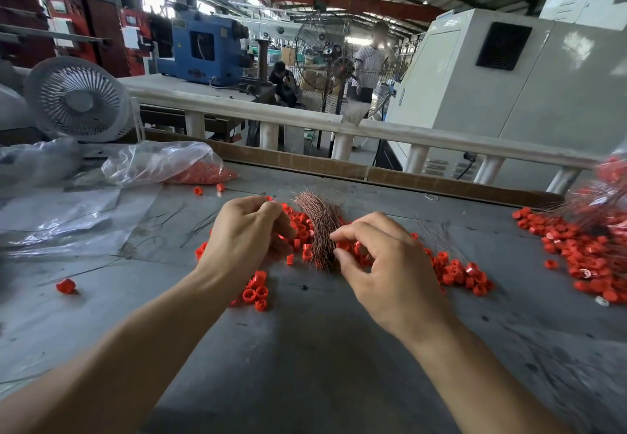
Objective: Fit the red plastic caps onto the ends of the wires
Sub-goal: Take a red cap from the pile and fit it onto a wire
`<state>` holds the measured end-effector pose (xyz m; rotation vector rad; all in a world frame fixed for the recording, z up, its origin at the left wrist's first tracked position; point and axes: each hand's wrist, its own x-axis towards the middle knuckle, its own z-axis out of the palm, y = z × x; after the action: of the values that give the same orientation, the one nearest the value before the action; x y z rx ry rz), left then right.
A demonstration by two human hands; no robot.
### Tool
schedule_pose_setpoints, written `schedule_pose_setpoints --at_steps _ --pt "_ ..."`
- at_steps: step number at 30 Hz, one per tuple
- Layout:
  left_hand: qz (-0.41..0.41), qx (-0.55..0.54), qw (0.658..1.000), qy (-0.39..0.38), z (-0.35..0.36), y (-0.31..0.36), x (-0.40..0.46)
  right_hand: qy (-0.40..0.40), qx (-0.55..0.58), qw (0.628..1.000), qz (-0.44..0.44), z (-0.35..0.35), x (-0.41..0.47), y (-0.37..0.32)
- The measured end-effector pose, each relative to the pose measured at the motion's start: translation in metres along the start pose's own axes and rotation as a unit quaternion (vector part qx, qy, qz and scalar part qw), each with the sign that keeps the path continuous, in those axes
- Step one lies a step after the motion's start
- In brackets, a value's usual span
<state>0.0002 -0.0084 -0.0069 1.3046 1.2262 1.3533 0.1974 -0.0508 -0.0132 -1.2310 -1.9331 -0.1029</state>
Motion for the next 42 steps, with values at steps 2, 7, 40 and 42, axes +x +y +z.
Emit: schedule_pose_setpoints --at_steps 2,7,40,42 --pt "-0.001 0.016 1.0 -0.002 -0.001 -0.001 0.001 -0.001 -0.01 1.0 -0.004 0.0 0.0 0.0" --pt "0.019 0.016 1.0 -0.018 -0.001 0.0 0.0 0.004 -0.016 1.0 0.011 0.001 0.0 0.005" --pt "0.103 0.502 0.858 0.032 -0.016 -0.013 0.011 0.024 -0.186 0.914 0.361 -0.053 0.003 0.076" --pt "0.11 0.52 0.846 0.037 -0.017 -0.013 0.01 0.045 -0.15 0.934 0.321 -0.045 0.004 0.067"
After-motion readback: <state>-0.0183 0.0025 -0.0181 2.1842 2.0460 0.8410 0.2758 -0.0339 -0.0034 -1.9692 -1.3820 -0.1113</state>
